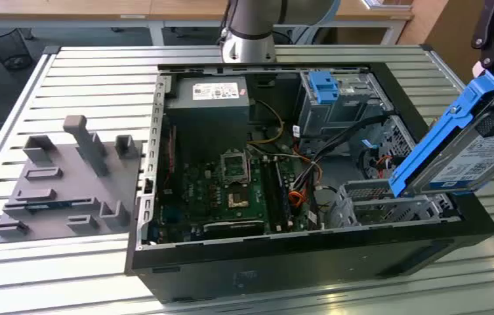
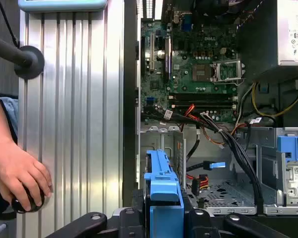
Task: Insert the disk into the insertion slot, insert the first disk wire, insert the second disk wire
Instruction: 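Insert the disk into the insertion slot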
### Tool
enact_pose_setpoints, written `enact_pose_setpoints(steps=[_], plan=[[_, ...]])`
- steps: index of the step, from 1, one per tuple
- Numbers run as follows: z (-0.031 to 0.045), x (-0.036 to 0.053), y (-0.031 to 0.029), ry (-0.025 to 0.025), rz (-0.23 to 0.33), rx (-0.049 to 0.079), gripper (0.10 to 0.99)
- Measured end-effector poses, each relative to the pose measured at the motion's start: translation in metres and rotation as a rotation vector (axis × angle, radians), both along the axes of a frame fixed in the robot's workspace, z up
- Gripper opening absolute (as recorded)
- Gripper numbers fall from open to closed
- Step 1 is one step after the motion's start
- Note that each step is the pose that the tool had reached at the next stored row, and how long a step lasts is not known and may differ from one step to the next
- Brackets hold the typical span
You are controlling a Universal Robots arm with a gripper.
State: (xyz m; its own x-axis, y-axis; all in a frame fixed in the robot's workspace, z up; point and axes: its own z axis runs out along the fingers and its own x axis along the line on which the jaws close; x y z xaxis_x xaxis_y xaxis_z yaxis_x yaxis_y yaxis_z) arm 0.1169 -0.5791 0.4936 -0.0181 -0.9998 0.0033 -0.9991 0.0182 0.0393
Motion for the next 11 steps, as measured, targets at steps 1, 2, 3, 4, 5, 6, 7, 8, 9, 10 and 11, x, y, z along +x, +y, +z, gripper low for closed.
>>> enact_pose_setpoints(steps=[1, 2, 3, 4, 5, 6, 7, 8, 9, 10, 11], plan=[[0.0, 0.0, 0.0, 0.0, 0.0, 0.0, 0.365], [0.0, 0.0, 0.0, 0.0, 0.0, 0.0, 0.365], [0.0, 0.0, 0.0, 0.0, 0.0, 0.0, 0.365], [-0.0002, -0.0003, 0.0, 0.0, 0.0, 0.0, 0.365], [-0.0004, -0.0009, 0.0, 0.0, 0.0, 0.0, 0.365], [-0.0005, -0.0013, 0.0, 0.0, 0.0, 0.0, 0.365], [-0.0008, -0.002, 0.0, 0.0, 0.0, 0.0, 0.365], [-0.0012, -0.0028, 0.0, 0.0, 0.0, 0.0, 0.365], [-0.0016, -0.0042, 0.0, 0.0, 0.0, 0.0, 0.365], [-0.0022, -0.006, 0.0001, 0.0, 0.0, 0.0, 0.365], [-0.0029, -0.0076, 0.0, -0.0003, 0.0, 0.0, 0.365]])
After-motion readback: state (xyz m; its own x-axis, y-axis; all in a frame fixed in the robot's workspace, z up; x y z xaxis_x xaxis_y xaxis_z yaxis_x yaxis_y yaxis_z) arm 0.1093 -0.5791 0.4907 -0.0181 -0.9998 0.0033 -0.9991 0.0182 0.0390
